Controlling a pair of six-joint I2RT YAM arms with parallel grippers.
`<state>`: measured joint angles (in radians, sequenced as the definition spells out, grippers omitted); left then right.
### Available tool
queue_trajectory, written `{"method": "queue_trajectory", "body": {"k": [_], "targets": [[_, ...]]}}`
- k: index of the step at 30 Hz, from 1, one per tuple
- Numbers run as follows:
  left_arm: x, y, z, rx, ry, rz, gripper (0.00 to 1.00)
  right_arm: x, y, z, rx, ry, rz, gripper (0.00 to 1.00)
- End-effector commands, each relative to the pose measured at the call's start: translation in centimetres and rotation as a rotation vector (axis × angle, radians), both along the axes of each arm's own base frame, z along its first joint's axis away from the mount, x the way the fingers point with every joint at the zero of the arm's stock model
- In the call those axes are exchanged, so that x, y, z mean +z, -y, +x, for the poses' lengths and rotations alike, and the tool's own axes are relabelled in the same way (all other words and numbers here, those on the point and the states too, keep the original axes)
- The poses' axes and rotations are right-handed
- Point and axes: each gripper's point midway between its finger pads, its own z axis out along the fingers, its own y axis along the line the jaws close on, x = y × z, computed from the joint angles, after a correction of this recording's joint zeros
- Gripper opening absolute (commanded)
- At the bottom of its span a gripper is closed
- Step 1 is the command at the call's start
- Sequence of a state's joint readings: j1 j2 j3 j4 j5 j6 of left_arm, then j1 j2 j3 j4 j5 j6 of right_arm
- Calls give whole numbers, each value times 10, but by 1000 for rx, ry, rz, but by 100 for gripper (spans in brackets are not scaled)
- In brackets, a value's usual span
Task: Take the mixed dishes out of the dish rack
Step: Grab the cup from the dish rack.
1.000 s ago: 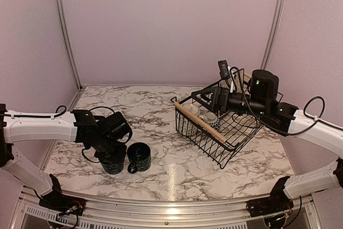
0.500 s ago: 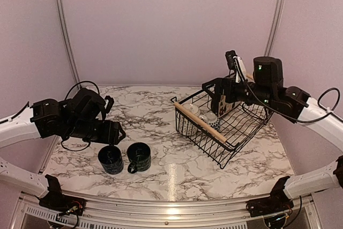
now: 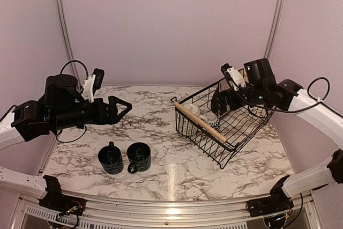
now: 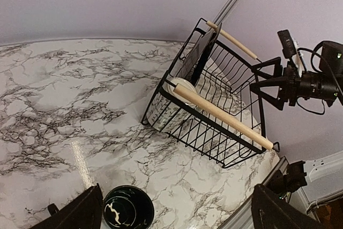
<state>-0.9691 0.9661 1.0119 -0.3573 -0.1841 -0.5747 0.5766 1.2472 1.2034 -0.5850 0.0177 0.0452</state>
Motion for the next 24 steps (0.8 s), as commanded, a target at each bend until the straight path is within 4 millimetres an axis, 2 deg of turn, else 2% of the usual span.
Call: {"method": "queue_trajectory", "body": {"k": [1, 3, 5, 9, 14, 19, 24], "targets": [[15, 8, -3, -38, 50, -73, 99, -44, -4, 1, 70, -138, -97, 95], [15, 6, -2, -30, 52, -68, 99, -63, -6, 4, 71, -178, -117, 91], [14, 4, -2, -23, 51, -69, 99, -79, -6, 9, 67, -211, -137, 83], [11, 0, -3, -9, 51, -76, 99, -96, -12, 14, 98, -239, -154, 68], [8, -1, 1, 5, 60, -56, 99, -108, -25, 18, 167, -229, -149, 62], [10, 7, 6, -7, 64, -12, 99, -106, -39, 26, 221, -180, -110, 58], [10, 11, 10, -4, 57, 2, 99, -117, -47, 32, 254, -178, -112, 49]]}}
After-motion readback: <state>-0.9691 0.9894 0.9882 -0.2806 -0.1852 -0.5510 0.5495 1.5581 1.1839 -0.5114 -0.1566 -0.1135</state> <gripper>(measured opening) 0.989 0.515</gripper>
